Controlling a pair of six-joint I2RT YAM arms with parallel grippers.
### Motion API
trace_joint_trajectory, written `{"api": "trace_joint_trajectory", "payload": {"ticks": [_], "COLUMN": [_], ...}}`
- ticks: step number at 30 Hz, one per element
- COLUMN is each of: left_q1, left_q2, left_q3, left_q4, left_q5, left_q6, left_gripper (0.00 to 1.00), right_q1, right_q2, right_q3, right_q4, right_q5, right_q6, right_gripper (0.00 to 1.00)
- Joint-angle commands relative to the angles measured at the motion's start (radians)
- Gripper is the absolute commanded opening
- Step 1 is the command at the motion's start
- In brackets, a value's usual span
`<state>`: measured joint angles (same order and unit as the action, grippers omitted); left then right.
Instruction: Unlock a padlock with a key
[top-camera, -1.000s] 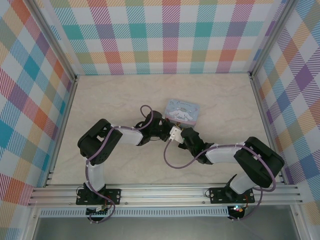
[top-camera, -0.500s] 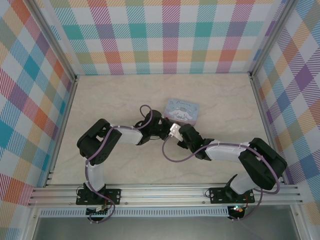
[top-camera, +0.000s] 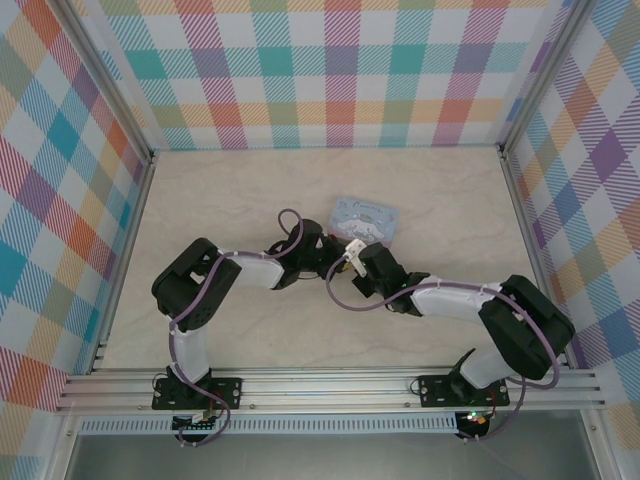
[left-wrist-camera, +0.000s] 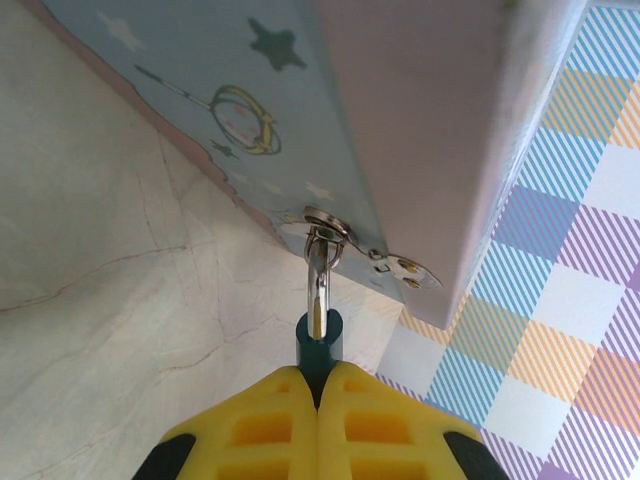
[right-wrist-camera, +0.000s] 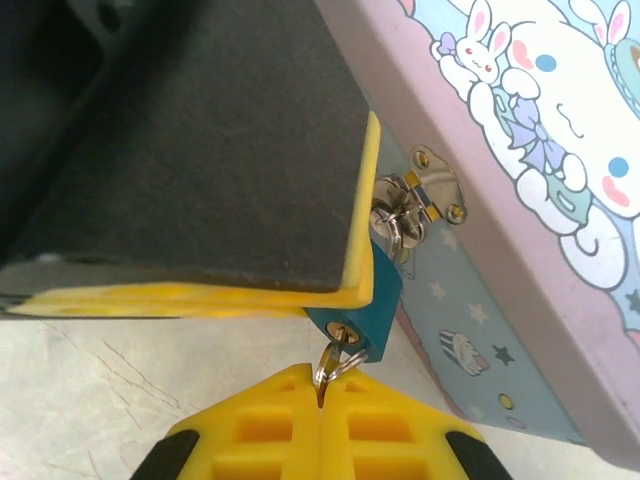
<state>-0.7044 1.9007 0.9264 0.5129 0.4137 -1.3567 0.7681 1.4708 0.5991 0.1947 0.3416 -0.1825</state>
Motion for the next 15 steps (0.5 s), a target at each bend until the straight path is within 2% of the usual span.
{"api": "trace_joint_trajectory", "payload": {"ticks": [1,7,15], "left_q1": [-0.023,-0.022,-0.013], "left_q2": [-0.020,-0.015,-0.092], "left_q3": [-0.011,-0.010,-0.025], "left_q4": [-0.023,-0.012,-0.114], "left_q5": [0.000,0.005,-0.030], "left_q6": [0.035,0.036,0.114], "left_gripper": [0.00,0.00,0.28], "right_q1": [-0.017,-0.042,-0.070], "right_q2": [-0.013,-0.029,-0.016], "right_q3": [-0.042,-0.070,-0.114], "right_q4": [0.155,0.172,0.193], "right_q5": [-0.142,-0.182,-0.203], "right_q6": [0.116,0.152,0.212], "right_gripper": [0.00,0.00,0.00]}}
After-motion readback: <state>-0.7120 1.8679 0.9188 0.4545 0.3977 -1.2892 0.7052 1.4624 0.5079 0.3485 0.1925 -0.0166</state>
